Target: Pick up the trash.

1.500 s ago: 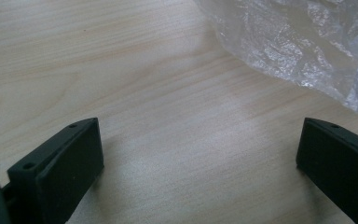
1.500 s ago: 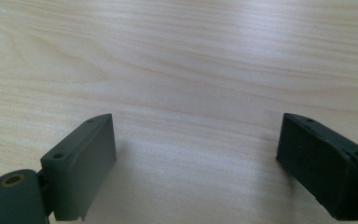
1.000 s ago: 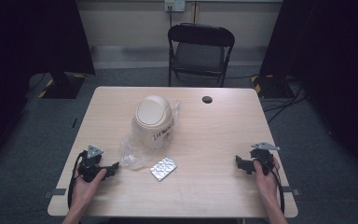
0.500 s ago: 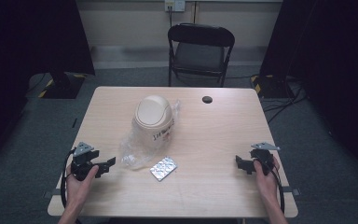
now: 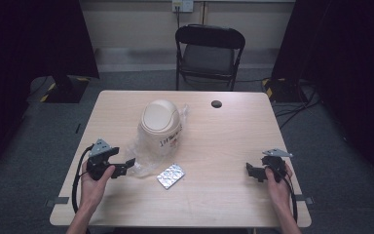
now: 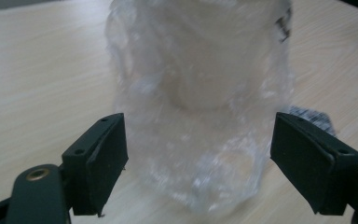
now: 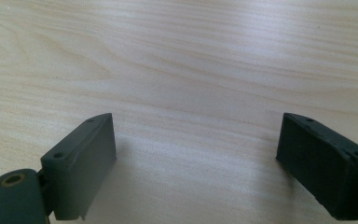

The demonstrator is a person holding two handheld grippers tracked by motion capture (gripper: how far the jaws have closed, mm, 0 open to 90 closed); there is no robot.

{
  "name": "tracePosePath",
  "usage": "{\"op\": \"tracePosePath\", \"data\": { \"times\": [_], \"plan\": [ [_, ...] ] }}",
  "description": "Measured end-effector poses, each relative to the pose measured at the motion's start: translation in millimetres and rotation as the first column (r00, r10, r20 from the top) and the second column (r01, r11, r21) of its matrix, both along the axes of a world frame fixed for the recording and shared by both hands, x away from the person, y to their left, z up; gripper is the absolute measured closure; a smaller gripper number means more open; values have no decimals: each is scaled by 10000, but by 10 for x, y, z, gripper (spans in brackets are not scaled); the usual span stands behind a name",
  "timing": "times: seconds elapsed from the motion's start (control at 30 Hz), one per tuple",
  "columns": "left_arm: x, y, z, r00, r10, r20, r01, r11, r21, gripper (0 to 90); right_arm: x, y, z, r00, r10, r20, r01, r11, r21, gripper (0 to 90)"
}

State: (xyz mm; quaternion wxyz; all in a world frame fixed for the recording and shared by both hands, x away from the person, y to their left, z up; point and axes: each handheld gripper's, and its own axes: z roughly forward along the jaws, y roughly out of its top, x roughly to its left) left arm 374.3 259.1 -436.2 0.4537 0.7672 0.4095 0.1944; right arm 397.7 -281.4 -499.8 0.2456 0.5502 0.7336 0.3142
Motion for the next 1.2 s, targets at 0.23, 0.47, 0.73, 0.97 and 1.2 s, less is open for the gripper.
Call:
{"op": "tracePosePath", "data": {
  "times": [0.23,0.47,0.73,0.97,1.2],
  "plan": [
    [111,-250,93,9971,-719,234,714,9972,233,187,0,0,0,10000,-4,-2,4,10000,2,108],
    [208,-432,310,9905,-1181,704,1147,9921,512,180,0,0,0,10000,-5,-3,5,10000,1,108],
    [339,-631,517,9776,-1748,1173,1671,9833,724,179,0,0,0,10000,-8,-4,8,10000,0,108],
    [503,-767,652,9750,-2026,914,1988,9788,490,171,0,0,0,10000,-8,-4,8,10000,-1,108],
    [656,-864,633,9813,-1820,626,1787,9824,544,159,0,0,0,10000,-11,-6,11,10000,0,108]
  ]
}}
